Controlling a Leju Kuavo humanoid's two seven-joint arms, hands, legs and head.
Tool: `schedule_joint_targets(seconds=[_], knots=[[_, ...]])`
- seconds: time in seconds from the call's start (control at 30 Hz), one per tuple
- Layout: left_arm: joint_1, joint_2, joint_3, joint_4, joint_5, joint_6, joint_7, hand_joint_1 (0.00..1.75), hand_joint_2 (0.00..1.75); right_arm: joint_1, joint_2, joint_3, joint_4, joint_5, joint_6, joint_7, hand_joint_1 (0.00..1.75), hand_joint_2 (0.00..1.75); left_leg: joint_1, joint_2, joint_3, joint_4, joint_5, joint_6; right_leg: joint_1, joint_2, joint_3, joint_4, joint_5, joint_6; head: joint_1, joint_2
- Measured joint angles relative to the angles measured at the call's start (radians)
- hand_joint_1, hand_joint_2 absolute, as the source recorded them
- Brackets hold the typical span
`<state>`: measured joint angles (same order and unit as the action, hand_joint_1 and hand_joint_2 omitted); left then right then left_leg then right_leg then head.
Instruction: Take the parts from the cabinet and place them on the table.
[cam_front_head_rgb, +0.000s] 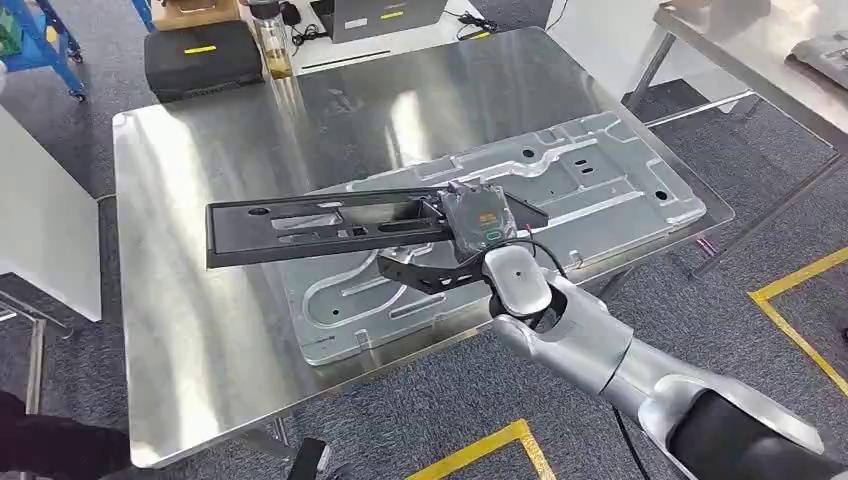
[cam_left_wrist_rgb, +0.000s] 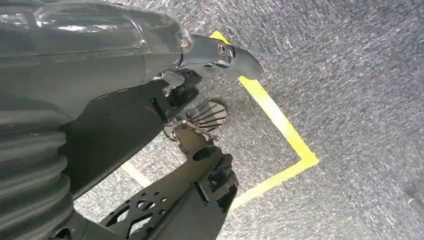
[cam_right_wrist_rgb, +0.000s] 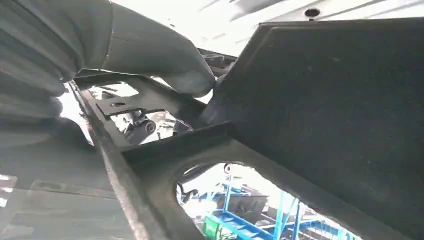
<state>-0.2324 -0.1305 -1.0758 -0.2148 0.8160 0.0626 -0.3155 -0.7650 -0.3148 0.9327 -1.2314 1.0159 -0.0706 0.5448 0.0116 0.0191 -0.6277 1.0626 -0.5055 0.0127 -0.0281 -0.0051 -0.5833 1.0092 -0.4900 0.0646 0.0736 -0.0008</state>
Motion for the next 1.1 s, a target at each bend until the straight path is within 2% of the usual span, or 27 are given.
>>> schedule_joint_targets(seconds=[0.1,0.2,0.27,0.6,0.63,0.73,0.83,0.87,0.9,0.93,1.0,1.03,1.07,1.1], knots=[[0.000,0.000,0.000,0.000,0.006,0.001,0.027,0.00,1.75,0.000,0.014,0.005,0.016,0.000,-0.007,-0.002,1.75,1.75,0.000,-0.001,0.000,0.000,0.000,0.000,0.000,-0.001,0.000,0.000,0.000,0.000,0.000,0.000],[0.000,0.000,0.000,0.000,0.007,0.011,0.123,0.00,1.75,-0.003,0.037,0.010,0.038,0.005,-0.018,-0.009,1.75,1.75,0.000,-0.001,0.000,0.000,0.000,0.000,0.000,-0.001,0.000,0.000,0.000,0.000,0.000,0.000],[0.001,0.000,0.000,0.000,0.007,0.011,0.141,0.00,1.75,-0.005,0.054,0.016,0.056,0.009,-0.027,-0.010,1.75,1.75,0.000,-0.001,0.000,0.000,0.000,0.000,0.000,-0.001,0.000,0.000,0.000,0.000,-0.001,0.000],[0.001,0.000,0.000,0.000,0.007,0.011,0.148,0.00,1.75,-0.010,0.095,0.026,0.108,0.009,-0.033,-0.011,1.75,1.75,0.000,-0.003,0.000,0.000,0.000,0.000,0.000,-0.002,0.001,0.001,-0.001,-0.001,0.000,0.000],[0.001,0.001,0.000,0.000,0.007,0.011,0.148,0.00,1.75,-0.010,0.097,0.026,0.111,0.009,-0.034,-0.011,1.75,1.75,-0.005,-0.004,-0.001,0.004,-0.001,0.001,-0.001,-0.003,0.001,-0.004,0.001,0.001,0.000,0.000],[0.001,0.005,0.000,0.000,0.007,0.010,0.148,0.00,1.75,-0.011,0.104,0.032,0.122,0.010,-0.034,-0.012,1.75,1.75,-0.005,-0.006,-0.001,0.004,-0.001,0.002,-0.002,-0.005,0.002,-0.004,0.002,0.003,-0.002,0.000],[0.001,0.008,0.000,0.000,0.002,0.009,0.132,0.00,1.75,-0.013,0.112,0.032,0.132,0.012,-0.036,-0.012,1.75,1.75,-0.009,-0.008,-0.001,0.001,0.001,0.009,-0.005,-0.007,0.005,-0.011,0.005,0.010,-0.006,0.000],[0.001,0.008,0.000,0.000,-0.004,0.010,0.119,0.00,1.75,-0.014,0.113,0.031,0.133,0.013,-0.037,-0.012,1.75,1.75,-0.002,-0.009,0.009,-0.013,0.007,0.017,-0.004,-0.007,0.004,-0.012,0.000,0.014,-0.005,0.000],[0.001,0.008,0.000,0.000,-0.010,0.010,0.100,0.00,1.75,-0.015,0.112,0.031,0.134,0.016,-0.037,-0.012,1.75,1.75,0.001,-0.010,0.016,-0.021,0.010,0.022,-0.005,-0.005,-0.002,0.011,-0.016,0.011,0.001,0.000],[0.000,0.008,0.000,0.000,-0.016,0.010,0.087,0.00,1.75,-0.018,0.111,0.031,0.136,0.020,-0.039,-0.012,0.00,0.00,0.001,-0.009,0.021,-0.023,0.010,0.023,-0.004,-0.003,-0.028,0.073,-0.049,0.008,0.007,0.000],[0.000,0.007,0.000,0.000,-0.029,0.027,0.069,0.00,1.75,-0.017,0.111,0.031,0.140,0.022,-0.039,-0.012,0.00,0.00,-0.002,-0.010,0.024,-0.023,0.007,0.027,-0.001,-0.001,-0.112,0.236,-0.116,0.008,0.013,0.000],[0.001,0.007,0.000,0.000,-0.036,0.045,0.068,0.00,1.75,-0.014,0.111,0.032,0.142,0.024,-0.039,-0.012,0.00,0.00,-0.003,-0.011,0.024,-0.023,0.006,0.027,0.000,0.000,-0.148,0.297,-0.129,0.007,0.014,0.000],[0.001,0.007,0.000,0.000,-0.040,0.058,0.067,0.00,1.75,-0.012,0.111,0.032,0.142,0.026,-0.039,-0.012,0.00,0.00,-0.004,-0.014,0.026,-0.023,0.005,0.026,0.000,0.000,-0.161,0.307,-0.118,0.004,0.015,0.000],[0.000,0.007,0.000,0.000,-0.042,0.067,0.067,0.00,0.00,-0.010,0.111,0.032,0.144,0.029,-0.039,-0.012,0.00,0.00,-0.005,-0.018,0.030,-0.023,0.003,0.025,0.000,0.000,-0.152,0.275,-0.081,-0.001,0.016,0.000]])
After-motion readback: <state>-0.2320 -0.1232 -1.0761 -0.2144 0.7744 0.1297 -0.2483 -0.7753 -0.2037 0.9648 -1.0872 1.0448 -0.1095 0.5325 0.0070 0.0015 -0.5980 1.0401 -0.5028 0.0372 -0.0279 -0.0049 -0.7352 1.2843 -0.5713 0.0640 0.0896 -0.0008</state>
